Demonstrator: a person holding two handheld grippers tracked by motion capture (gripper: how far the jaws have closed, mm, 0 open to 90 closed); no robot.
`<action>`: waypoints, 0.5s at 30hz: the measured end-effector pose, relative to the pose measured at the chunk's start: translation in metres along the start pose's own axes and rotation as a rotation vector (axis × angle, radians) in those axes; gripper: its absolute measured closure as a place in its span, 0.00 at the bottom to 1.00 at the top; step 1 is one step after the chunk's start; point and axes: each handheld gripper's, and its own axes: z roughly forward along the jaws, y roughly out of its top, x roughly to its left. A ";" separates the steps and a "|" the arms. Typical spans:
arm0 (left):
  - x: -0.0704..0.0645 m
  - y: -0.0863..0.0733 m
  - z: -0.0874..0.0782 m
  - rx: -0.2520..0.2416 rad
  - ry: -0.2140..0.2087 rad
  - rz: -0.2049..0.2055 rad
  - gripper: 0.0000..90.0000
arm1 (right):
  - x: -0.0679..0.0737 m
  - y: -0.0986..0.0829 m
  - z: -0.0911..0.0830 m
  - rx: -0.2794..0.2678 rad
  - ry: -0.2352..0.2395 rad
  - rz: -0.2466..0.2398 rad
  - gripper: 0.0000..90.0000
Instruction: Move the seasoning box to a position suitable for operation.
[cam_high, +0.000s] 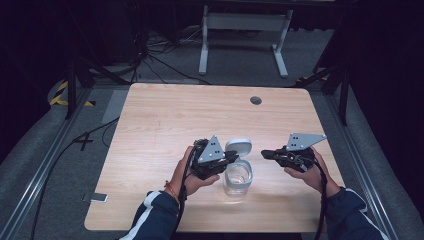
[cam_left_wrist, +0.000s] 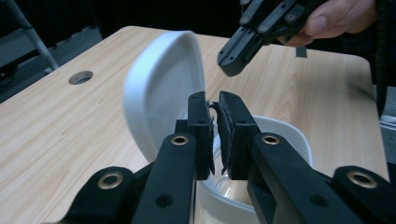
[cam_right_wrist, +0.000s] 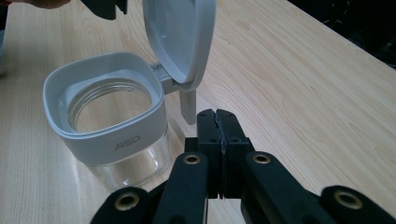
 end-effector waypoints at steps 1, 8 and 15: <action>0.000 0.000 0.000 0.000 0.002 -0.002 0.93 | 0.000 0.000 0.000 -0.001 0.001 -0.001 1.00; 0.001 -0.001 -0.005 0.006 0.004 0.013 0.92 | -0.001 -0.001 0.002 0.010 0.004 -0.004 1.00; 0.000 -0.007 -0.011 0.040 0.028 0.046 0.91 | -0.002 -0.001 0.002 0.021 -0.006 -0.013 1.00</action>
